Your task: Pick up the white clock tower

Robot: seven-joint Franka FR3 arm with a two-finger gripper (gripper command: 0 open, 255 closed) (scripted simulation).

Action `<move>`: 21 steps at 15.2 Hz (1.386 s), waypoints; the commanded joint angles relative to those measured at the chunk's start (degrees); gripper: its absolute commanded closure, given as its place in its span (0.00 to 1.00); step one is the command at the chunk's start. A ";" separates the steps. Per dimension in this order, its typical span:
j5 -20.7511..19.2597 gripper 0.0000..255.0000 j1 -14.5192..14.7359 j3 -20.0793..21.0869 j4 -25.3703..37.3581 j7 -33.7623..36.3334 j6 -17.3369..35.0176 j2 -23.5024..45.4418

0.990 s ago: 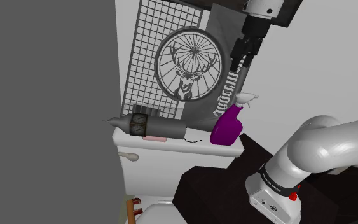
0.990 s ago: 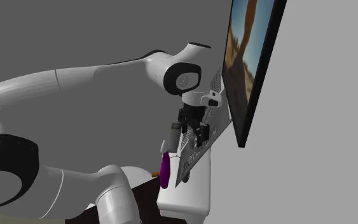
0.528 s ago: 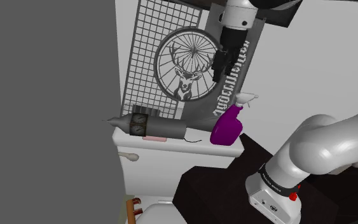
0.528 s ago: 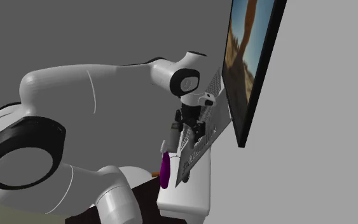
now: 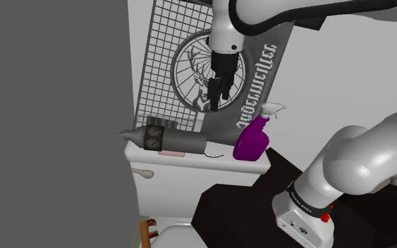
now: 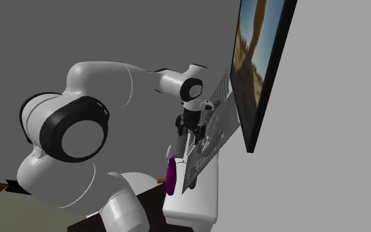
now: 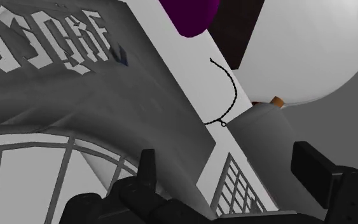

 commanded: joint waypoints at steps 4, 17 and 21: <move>-0.33 0.00 1.61 3.73 1.00 -1.09 15.71 7.39; -7.04 0.00 6.46 10.55 8.75 1.50 26.21 25.77; -7.98 0.00 6.59 10.49 7.37 2.13 29.14 27.47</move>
